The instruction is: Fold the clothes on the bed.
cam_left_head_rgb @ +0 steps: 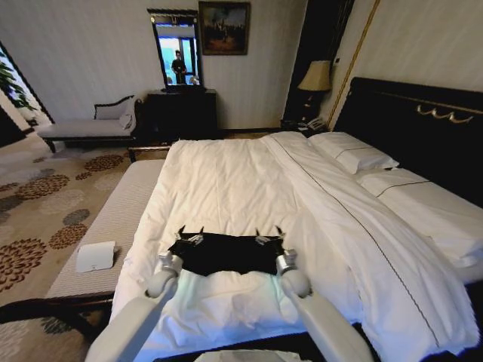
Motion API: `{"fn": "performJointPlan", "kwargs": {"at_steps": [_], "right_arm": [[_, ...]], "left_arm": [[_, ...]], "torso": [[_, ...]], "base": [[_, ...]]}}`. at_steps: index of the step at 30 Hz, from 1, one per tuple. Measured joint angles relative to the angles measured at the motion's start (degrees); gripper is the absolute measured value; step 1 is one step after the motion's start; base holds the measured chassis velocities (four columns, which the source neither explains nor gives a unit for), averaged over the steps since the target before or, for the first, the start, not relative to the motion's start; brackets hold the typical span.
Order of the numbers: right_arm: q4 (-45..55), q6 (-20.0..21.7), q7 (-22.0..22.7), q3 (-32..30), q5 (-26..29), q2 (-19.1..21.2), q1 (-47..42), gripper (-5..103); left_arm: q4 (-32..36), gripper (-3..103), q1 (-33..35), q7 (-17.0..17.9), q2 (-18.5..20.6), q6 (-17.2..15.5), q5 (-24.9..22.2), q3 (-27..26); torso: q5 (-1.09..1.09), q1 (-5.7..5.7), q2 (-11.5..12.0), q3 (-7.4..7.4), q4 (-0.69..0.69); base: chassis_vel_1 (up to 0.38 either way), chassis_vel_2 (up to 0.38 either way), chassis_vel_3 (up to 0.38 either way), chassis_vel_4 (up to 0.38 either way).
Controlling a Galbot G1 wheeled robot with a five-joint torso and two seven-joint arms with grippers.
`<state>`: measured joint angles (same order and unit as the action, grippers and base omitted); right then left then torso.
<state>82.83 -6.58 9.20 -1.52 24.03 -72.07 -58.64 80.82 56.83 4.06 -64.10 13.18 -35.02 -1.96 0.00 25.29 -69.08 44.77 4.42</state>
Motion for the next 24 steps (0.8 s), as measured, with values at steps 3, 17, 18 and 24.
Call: {"fn": "performJointPlan", "kwargs": {"at_steps": [3,17,18,24], "right_arm": [[-3.1,-0.9,-0.7,1.8,-0.8,-1.6,0.7,100],[-11.7,-5.7,-3.7,-2.3,-8.4,-1.5,-0.9,100],[-11.7,-5.7,-3.7,-2.3,-8.4,-1.5,-0.9,100],[-9.9,-7.1,-3.5,-6.9,-6.8,0.9,-3.1,100]], "left_arm": [[-3.4,100,-0.7,-0.2,-0.5,-0.1,0.5,0.8],[-11.8,100,0.9,-2.9,-0.4,1.7,3.9,-2.9],[-11.8,100,0.9,-2.9,-0.4,1.7,3.9,-2.9],[-6.3,100,4.0,-1.8,1.2,2.4,4.4,-5.6]], "torso": [[0.0,0.0,0.0,0.0,0.0],[-0.01,-0.02,0.0,-0.02,0.01],[-0.01,-0.02,0.0,-0.02,0.01],[0.01,-0.01,0.0,0.0,-0.02]], "base": [[0.0,0.0,0.0,0.0],[0.0,0.0,0.0,0.0],[0.0,0.0,0.0,0.0],[0.0,0.0,0.0,0.0]]}}
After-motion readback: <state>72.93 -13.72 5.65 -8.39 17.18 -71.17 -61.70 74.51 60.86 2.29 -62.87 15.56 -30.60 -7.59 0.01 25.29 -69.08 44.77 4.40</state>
